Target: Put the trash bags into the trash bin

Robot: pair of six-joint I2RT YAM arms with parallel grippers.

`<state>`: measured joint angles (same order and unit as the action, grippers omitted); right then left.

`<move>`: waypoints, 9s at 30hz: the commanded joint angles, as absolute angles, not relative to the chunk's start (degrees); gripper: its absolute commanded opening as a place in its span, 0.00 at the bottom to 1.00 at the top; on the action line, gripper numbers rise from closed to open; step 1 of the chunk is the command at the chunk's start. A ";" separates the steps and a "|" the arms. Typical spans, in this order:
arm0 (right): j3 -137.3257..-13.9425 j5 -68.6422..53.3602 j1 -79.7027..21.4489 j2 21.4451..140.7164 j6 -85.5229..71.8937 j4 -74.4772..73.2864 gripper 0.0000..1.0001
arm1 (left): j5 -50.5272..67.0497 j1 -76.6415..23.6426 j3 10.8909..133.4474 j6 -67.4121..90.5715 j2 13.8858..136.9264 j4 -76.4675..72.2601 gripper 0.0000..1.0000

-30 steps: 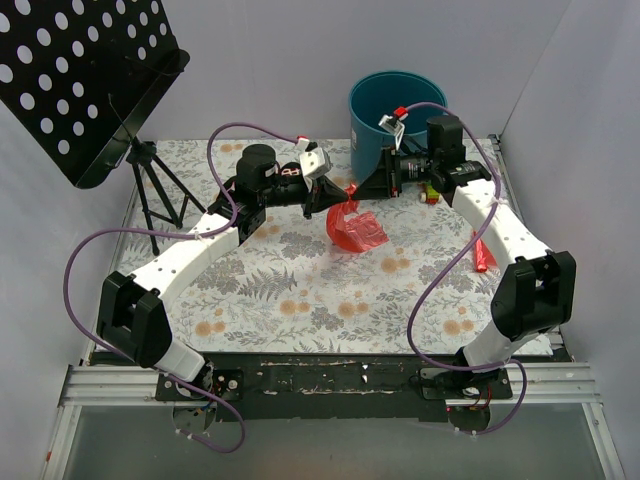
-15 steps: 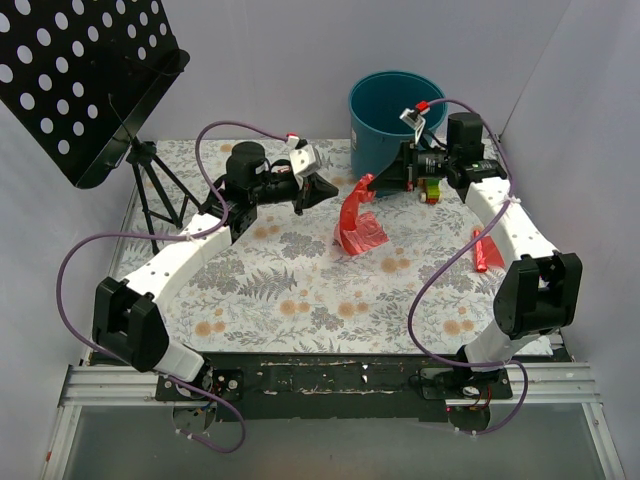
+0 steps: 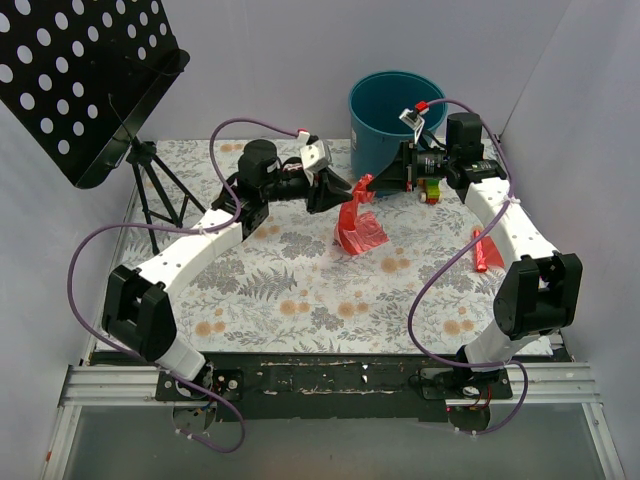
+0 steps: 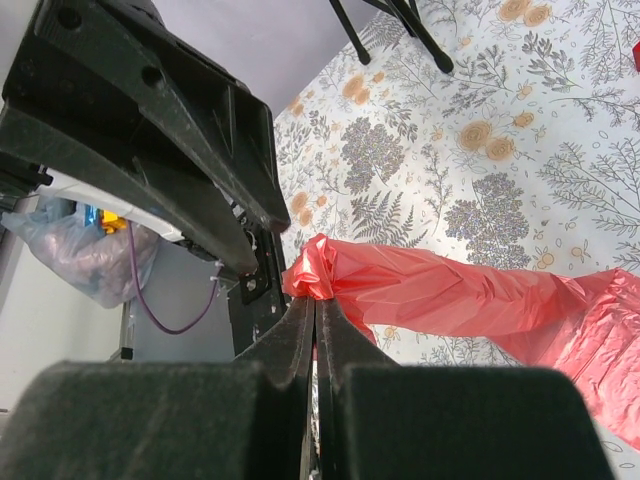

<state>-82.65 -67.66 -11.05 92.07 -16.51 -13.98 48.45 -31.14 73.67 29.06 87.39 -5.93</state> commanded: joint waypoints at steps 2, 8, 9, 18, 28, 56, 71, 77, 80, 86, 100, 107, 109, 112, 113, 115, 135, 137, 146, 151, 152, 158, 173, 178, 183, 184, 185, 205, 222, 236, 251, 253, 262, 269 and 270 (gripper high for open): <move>-83.85 -68.29 -11.78 90.62 -17.67 -12.04 0.01 | 46.93 -33.13 76.64 29.36 88.15 -8.44 0.31; -83.06 -68.47 -12.30 89.91 -18.02 -11.51 0.01 | 45.27 -33.66 79.10 28.48 91.05 -8.09 0.34; -82.97 -68.47 -12.30 89.91 -18.02 -11.43 0.01 | 45.35 -33.84 79.54 28.13 91.49 -7.91 0.33; -82.53 -69.52 -12.30 89.47 -18.11 -11.34 0.01 | 45.35 -34.10 80.86 24.26 93.52 -4.66 0.10; -79.72 -73.74 -11.43 90.26 -21.88 -9.49 0.01 | 46.76 -33.40 77.26 26.09 87.90 -5.09 0.00; -80.33 -61.79 -10.63 87.01 -15.11 -17.67 0.01 | 47.29 -32.87 76.46 29.19 87.71 -4.66 0.27; -80.16 -62.31 -11.34 87.10 -15.73 -16.52 0.01 | 48.08 -33.84 80.77 29.53 93.51 -5.71 0.31; -79.89 -62.31 -11.43 87.10 -15.73 -16.52 0.01 | 48.43 -34.01 82.18 29.97 95.27 -6.15 0.29; -79.98 -62.58 -11.43 87.28 -15.73 -16.35 0.01 | 48.95 -34.10 82.70 30.06 95.97 -6.24 0.23; -80.24 -62.75 -11.51 87.71 -16.52 -15.91 0.01 | 49.66 -34.19 83.32 30.06 97.20 -5.98 0.20; -78.93 -67.06 -11.08 88.50 -17.32 -14.67 0.01 | 50.19 -33.31 83.23 24.88 95.19 -0.44 0.00; -78.49 -66.80 -9.76 88.42 -16.61 -15.55 0.01 | 48.60 -31.20 82.18 26.36 92.91 0.71 0.00; -78.40 -66.71 -9.49 88.24 -16.35 -15.91 0.01 | 48.25 -30.68 81.13 26.54 92.03 0.35 0.00; -78.31 -66.71 -9.40 88.16 -16.08 -16.52 0.01 | 48.43 -30.50 80.25 26.11 90.97 0.35 0.00; -78.14 -66.53 -9.32 88.07 -16.00 -16.96 0.01 | 48.43 -30.50 80.07 26.02 90.79 0.61 0.00; -78.05 -66.18 -9.23 88.07 -15.47 -17.49 0.01 | 48.60 -30.41 79.46 25.84 90.27 0.97 0.00; -78.57 -65.22 -7.56 88.06 -15.12 -19.25 0.01 | 49.14 -31.90 77.60 24.26 87.89 -2.19 0.28; -78.92 -65.22 -7.65 88.33 -15.47 -18.90 0.01 | 47.04 -33.13 78.83 24.08 89.64 -2.98 0.41; -79.19 -65.13 -7.82 88.59 -16.35 -17.93 0.01 | 43.95 -36.03 82.62 22.94 94.30 -4.48 0.31; -78.66 -65.39 -7.91 88.33 -16.96 -16.96 0.01 | 41.14 -37.00 84.11 20.74 96.15 -2.37 0.31; -78.58 -65.39 -7.91 88.16 -17.05 -16.96 0.01 | 40.00 -37.26 84.29 20.48 96.41 -2.37 0.28; -78.31 -65.48 -7.91 87.98 -16.96 -16.96 0.01 | 38.14 -37.27 85.34 19.34 97.12 -1.93 0.00; -77.26 -65.83 -5.80 89.03 -20.57 -15.82 0.01 | 37.70 -32.52 74.71 17.49 85.87 -2.46 0.00; -77.43 -66.27 -5.71 89.21 -20.74 -15.82 0.01 | 39.02 -32.43 72.69 18.36 84.20 -3.51 0.00; -77.52 -64.96 -5.80 88.68 -19.95 -16.26 0.01 | 37.62 -34.80 75.31 19.24 87.09 -5.97 0.38; -77.69 -64.43 -5.89 88.68 -19.43 -16.78 0.01 | 37.70 -35.24 76.37 20.03 88.32 -6.24 0.43; -77.87 -63.99 -5.80 88.59 -18.90 -17.05 0.01 | 37.53 -35.77 77.68 20.82 89.46 -6.24 0.46; -77.52 -64.16 -6.24 87.01 -17.84 -17.93 0.21 | 37.00 -38.50 86.22 18.19 97.56 -2.64 0.00; -76.73 -59.78 -2.73 88.07 -17.14 -19.68 0.01 | 34.36 -36.30 78.66 15.12 86.84 -0.88 0.00; -76.37 -68.80 -1.75 85.70 -18.10 -14.52 0.50 | 36.91 -36.21 77.87 14.16 86.05 -0.44 0.00; -76.64 -63.46 -6.85 82.09 -14.24 -10.46 0.79 | 38.49 -36.12 78.40 13.45 85.52 1.49 0.00; -76.99 -62.58 -7.12 82.53 -13.80 -10.63 0.76 | 38.85 -36.21 78.49 13.97 85.43 1.32 0.00; -77.52 -61.43 -7.73 84.29 -12.92 -10.64 0.62 | 40.60 -36.12 78.22 15.82 84.99 0.35 0.00; -76.73 -62.31 -8.09 84.46 -14.15 -9.23 0.58 | 41.13 -35.95 77.96 17.22 85.25 -1.76 0.00; -76.29 -62.49 -8.26 84.46 -14.50 -8.53 0.57 | 41.31 -35.86 78.13 17.49 85.25 -2.11 0.00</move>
